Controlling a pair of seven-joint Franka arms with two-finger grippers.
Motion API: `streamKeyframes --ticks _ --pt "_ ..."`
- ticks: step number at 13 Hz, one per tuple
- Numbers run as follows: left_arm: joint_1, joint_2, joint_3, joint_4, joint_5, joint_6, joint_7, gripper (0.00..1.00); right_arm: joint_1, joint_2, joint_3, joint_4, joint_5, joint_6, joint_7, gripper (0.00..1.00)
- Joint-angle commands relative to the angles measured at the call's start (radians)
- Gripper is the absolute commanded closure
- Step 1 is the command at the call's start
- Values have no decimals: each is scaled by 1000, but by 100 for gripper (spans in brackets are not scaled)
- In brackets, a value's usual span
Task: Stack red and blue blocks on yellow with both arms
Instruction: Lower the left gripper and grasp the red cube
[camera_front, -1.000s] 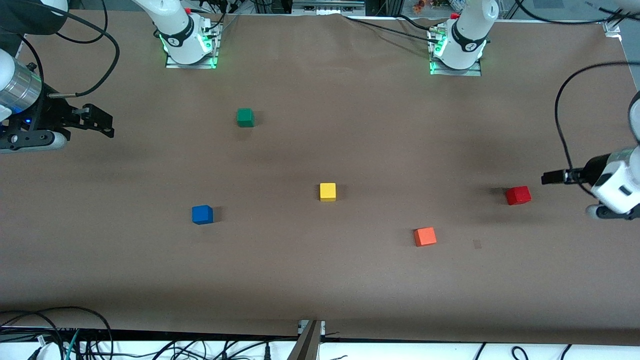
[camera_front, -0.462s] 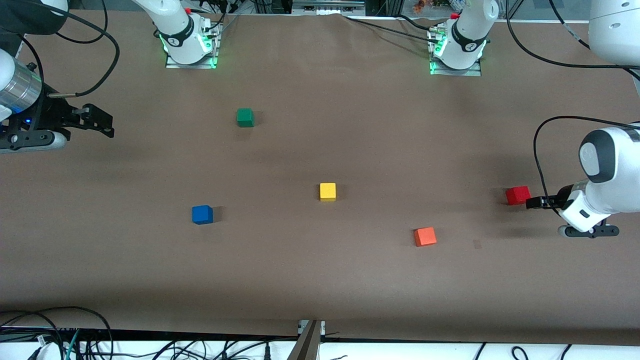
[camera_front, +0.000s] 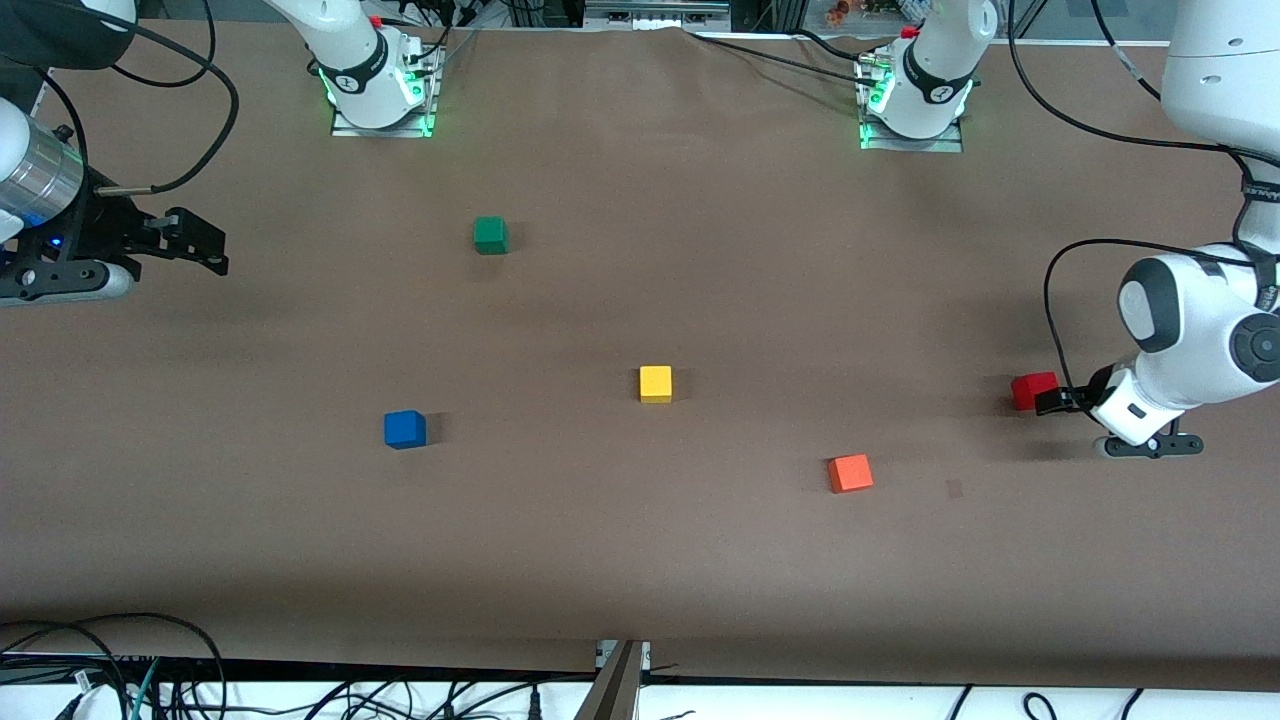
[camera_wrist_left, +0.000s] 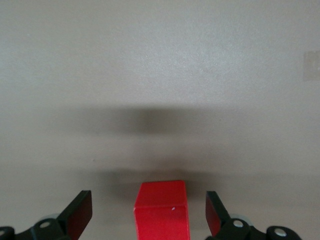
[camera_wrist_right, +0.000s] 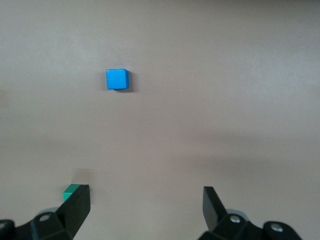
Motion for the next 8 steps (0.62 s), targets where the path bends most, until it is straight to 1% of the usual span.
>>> streamKeyframes --ticks 1,6,7,8 --pt "7 -37 -9 -86 1 78 16 0 -15 -10 16 0 -14 -5 9 0" --pt "8 -53 -9 -141 -1 83 18 0 -15 -10 16 0 -14 -5 9 0" --pt "8 -55 -9 -150 -1 83 16 7 -15 -10 16 0 -14 -5 9 0" --pt "8 -61 -9 -155 -1 82 16 39 -15 -10 16 0 -15 -5 9 0"
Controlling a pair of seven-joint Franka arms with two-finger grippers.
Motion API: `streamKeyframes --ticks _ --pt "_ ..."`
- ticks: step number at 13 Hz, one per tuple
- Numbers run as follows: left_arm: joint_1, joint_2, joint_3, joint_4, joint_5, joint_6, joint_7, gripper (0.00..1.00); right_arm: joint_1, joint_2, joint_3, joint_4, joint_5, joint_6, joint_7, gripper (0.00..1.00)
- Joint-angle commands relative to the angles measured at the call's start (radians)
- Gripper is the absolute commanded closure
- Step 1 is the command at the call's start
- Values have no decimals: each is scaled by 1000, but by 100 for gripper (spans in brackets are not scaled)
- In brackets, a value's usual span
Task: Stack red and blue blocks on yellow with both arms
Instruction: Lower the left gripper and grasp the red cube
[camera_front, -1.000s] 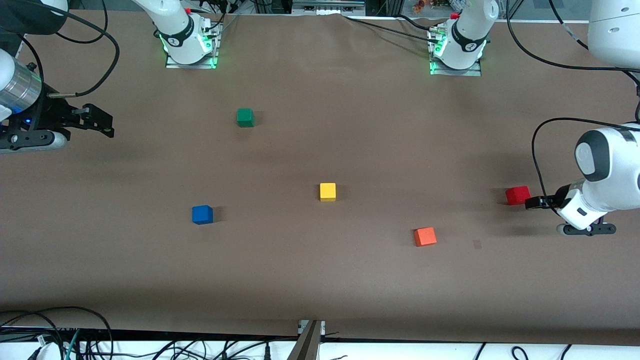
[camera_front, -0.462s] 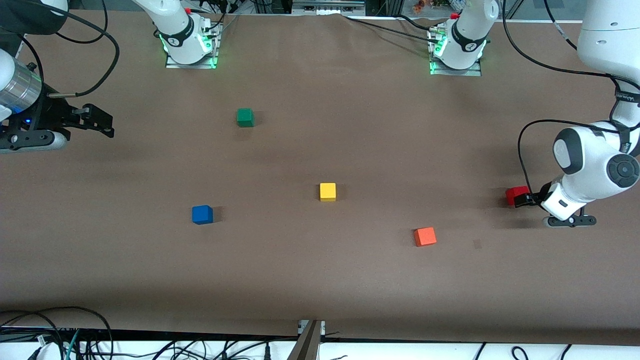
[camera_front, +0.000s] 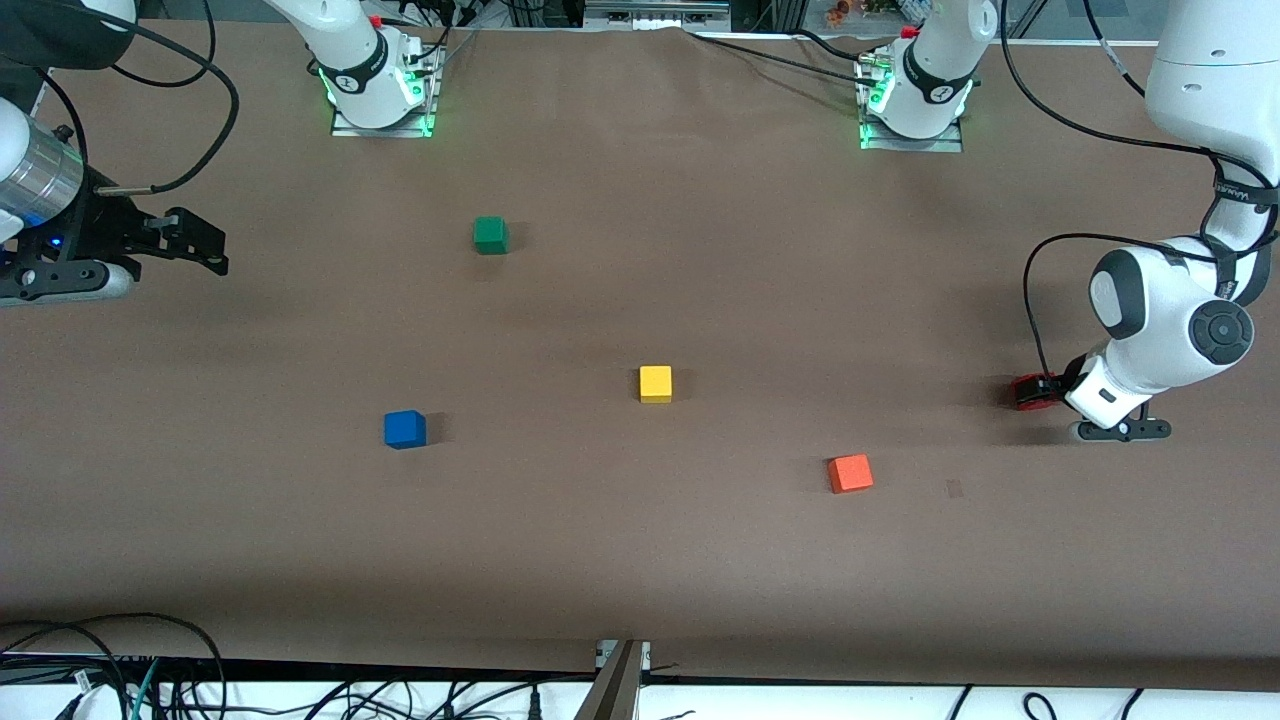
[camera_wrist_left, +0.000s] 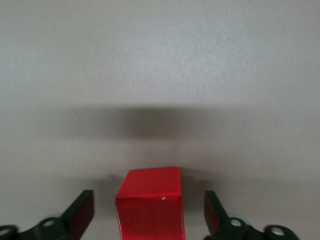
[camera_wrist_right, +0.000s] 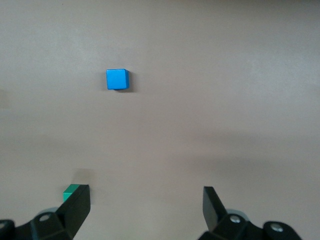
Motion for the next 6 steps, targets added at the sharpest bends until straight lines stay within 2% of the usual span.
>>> streamKeyframes --ticks 1,2,3,6 --pt "7 -51 -7 -47 -1 3 16 78 -15 -10 16 1 -15 -5 9 0" --pt "7 -52 -7 -47 -1 1 16 95 -15 -10 16 1 -15 -4 9 0" --pt "7 -52 -7 -47 -1 1 15 100 -15 -10 16 1 -17 -2 9 0" --pt "2 -63 -16 -25 -1 -10 3 100 -15 -7 16 1 -18 5 -2 0"
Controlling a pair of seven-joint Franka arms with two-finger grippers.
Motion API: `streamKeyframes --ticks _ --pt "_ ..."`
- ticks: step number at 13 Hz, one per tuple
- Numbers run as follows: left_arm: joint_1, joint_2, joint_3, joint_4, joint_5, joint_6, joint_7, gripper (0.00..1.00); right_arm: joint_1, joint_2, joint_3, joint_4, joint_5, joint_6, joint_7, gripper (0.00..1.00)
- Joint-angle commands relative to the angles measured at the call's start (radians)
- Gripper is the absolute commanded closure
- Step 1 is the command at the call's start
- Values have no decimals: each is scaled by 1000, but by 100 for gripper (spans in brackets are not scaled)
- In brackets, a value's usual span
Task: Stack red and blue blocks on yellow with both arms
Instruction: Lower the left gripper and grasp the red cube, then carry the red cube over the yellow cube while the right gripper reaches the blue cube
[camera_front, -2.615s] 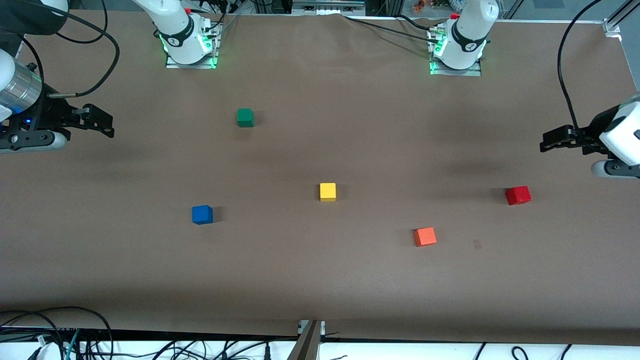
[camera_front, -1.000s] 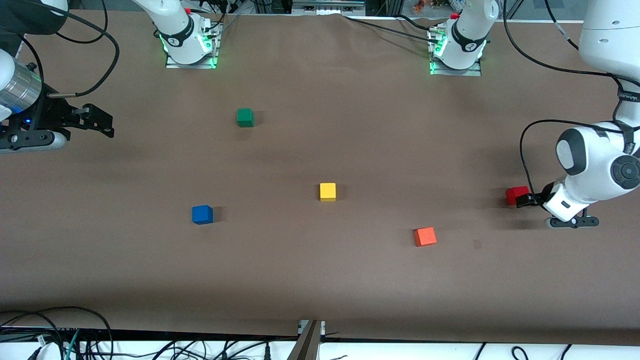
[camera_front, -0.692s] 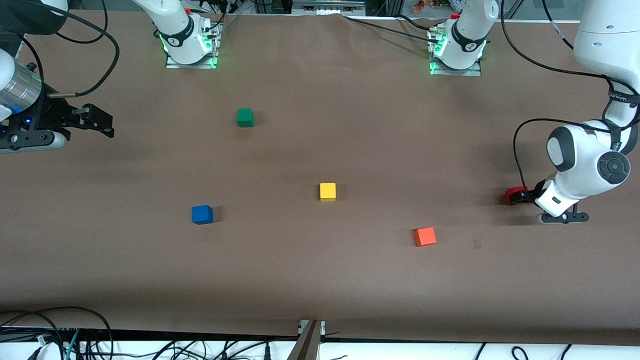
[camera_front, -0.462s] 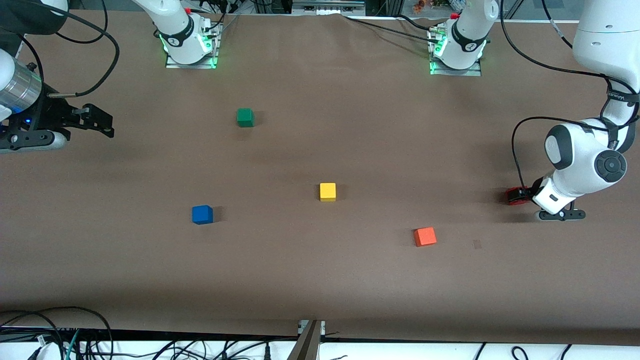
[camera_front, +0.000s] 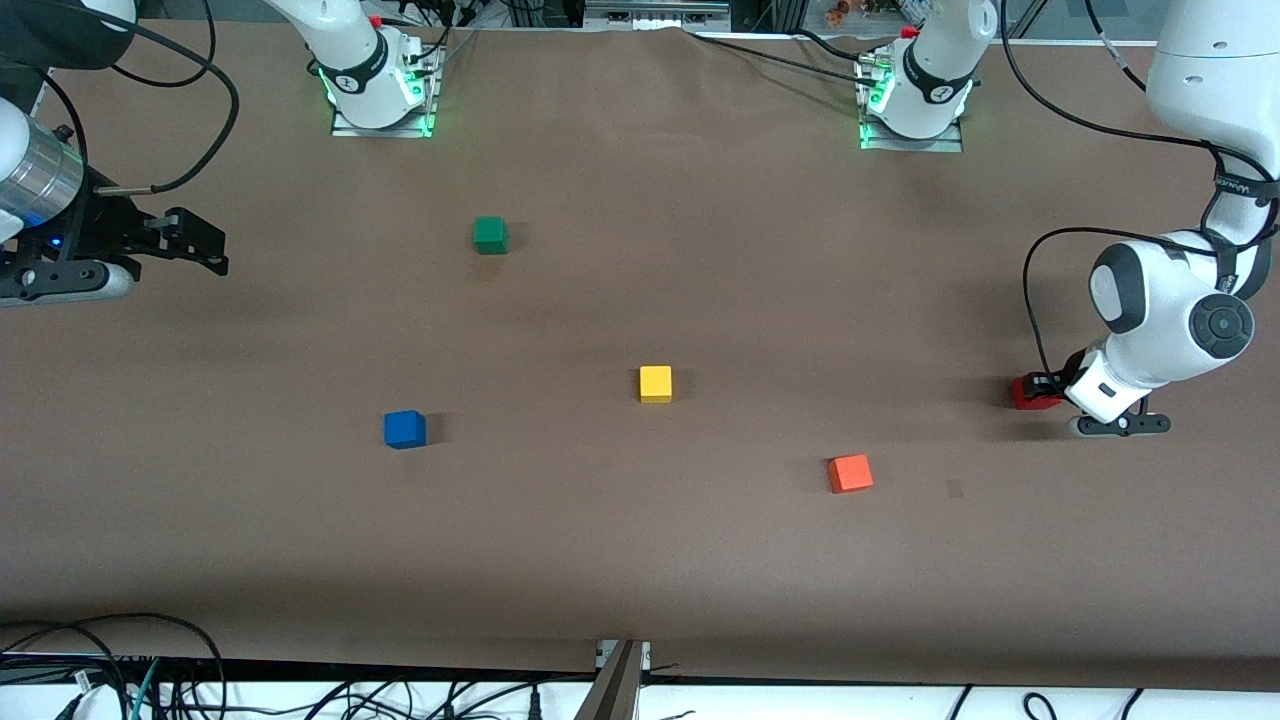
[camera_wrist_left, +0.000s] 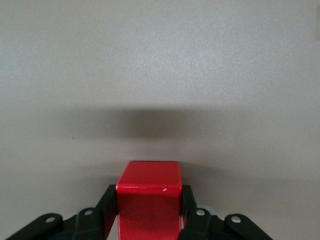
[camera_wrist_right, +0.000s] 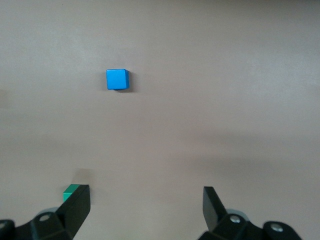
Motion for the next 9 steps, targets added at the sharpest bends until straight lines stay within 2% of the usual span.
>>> streamKeyframes --ticks 1,5,9 --pt "1 -55 -31 17 0 -46 -2 100 -17 -7 15 3 -21 8 -3 0" --pt "-51 -55 -158 305 1 -393 -142 100 -15 -1 15 8 -47 12 -3 0" --pt "-316 -3 -165 449 0 -430 -302 100 -7 13 15 9 -60 78 15 0"
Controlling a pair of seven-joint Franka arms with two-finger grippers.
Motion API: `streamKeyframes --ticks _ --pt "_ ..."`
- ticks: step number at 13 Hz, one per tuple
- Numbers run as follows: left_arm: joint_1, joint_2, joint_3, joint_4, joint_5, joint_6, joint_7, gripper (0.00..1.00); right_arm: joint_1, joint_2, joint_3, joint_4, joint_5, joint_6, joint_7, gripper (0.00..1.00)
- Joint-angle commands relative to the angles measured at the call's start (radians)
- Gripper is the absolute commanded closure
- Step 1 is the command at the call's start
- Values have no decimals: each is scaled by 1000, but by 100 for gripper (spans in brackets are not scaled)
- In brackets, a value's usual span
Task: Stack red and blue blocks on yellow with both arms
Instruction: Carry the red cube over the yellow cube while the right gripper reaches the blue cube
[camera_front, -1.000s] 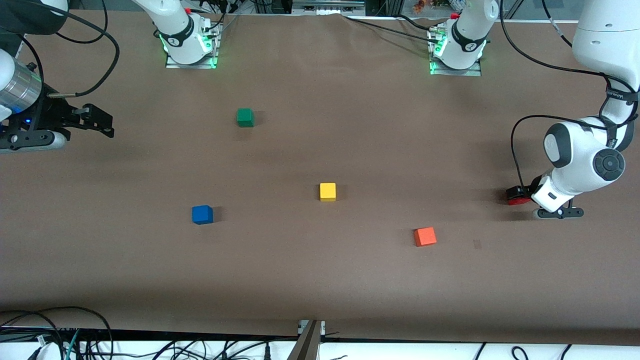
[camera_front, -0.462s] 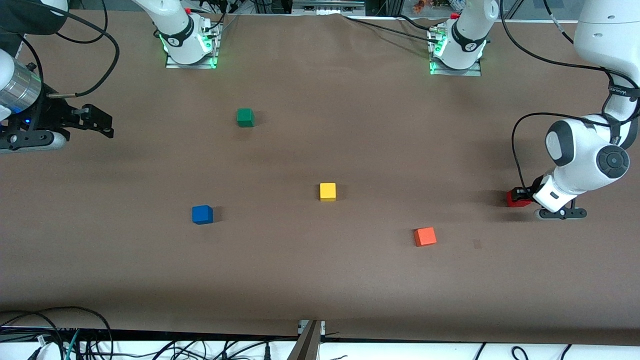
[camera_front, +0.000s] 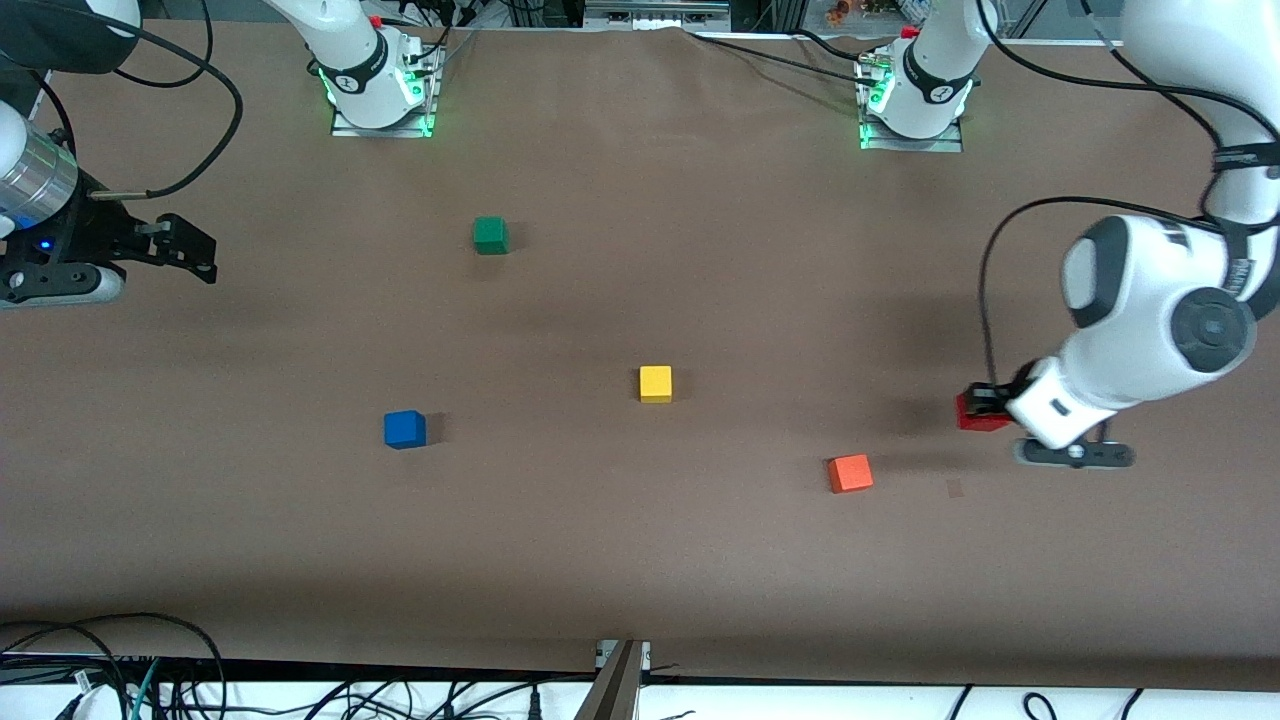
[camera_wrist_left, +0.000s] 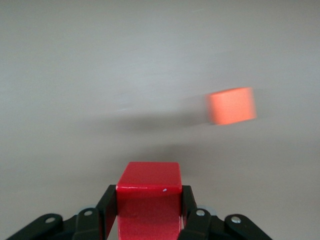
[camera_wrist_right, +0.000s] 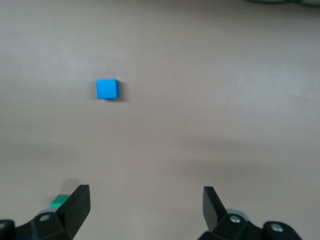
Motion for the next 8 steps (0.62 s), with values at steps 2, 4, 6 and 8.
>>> streamKeyframes --ticks 2,4,6,8 --pt "-271 126 15 185 1 -35 -259 100 -13 46 10 8 -13 80 12 0" --pt "-387 215 14 274 -2 -70 -417 100 -16 113 8 8 -14 125 12 0" --pt "-474 310 14 385 -2 -72 -537 100 -33 228 1 8 14 130 -31 0" --pt "-528 387 14 463 -2 -70 -599 100 -38 248 -2 3 112 130 -135 0"
